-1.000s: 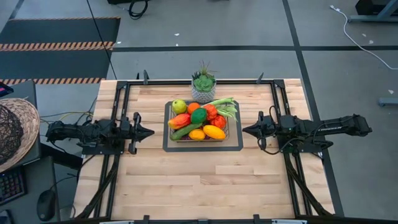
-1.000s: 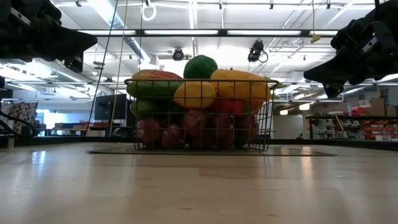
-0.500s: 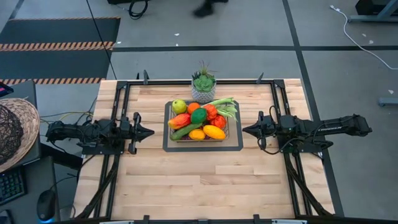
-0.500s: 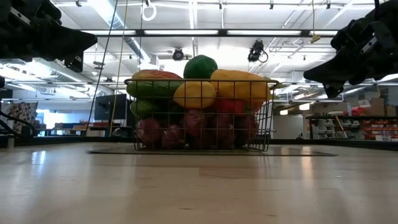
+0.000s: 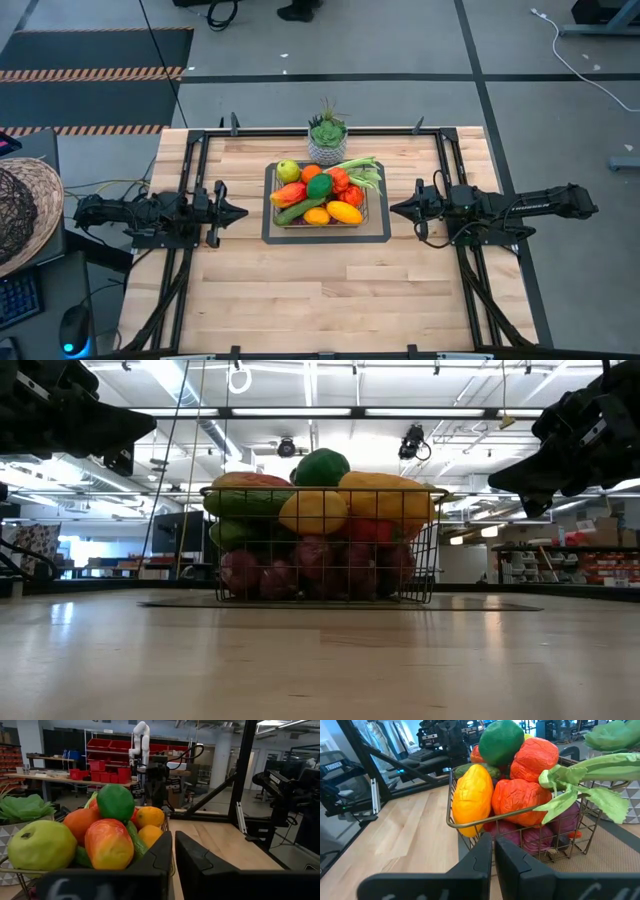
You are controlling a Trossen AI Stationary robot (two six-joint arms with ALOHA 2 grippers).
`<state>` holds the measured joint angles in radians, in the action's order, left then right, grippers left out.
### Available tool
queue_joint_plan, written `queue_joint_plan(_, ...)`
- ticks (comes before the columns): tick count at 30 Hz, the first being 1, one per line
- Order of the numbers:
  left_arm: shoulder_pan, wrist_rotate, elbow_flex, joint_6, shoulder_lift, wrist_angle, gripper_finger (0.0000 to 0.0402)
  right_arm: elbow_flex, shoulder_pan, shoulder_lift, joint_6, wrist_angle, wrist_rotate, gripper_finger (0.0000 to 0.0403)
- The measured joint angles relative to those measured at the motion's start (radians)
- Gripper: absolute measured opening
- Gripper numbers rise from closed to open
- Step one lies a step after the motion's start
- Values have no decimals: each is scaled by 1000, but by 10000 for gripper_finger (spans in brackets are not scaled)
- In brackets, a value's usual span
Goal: Build produce basket
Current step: Return to Home Position
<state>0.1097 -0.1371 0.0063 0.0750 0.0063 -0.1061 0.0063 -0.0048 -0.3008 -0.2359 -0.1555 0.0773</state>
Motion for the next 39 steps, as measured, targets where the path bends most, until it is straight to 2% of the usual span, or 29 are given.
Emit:
queue_joint_plan(12,0,0,0,0,0,0,21,0,0,0,0,0,0,27)
queue_joint_plan(22,0,0,0,0,0,-1,33,0,0,0,0,0,0,27)
queue_joint_plan(30,0,0,0,0,0,-1,24,0,0,0,0,0,0,29)
queue_joint_plan(39,0,0,0,0,0,-1,35,0,0,0,0,0,0,29)
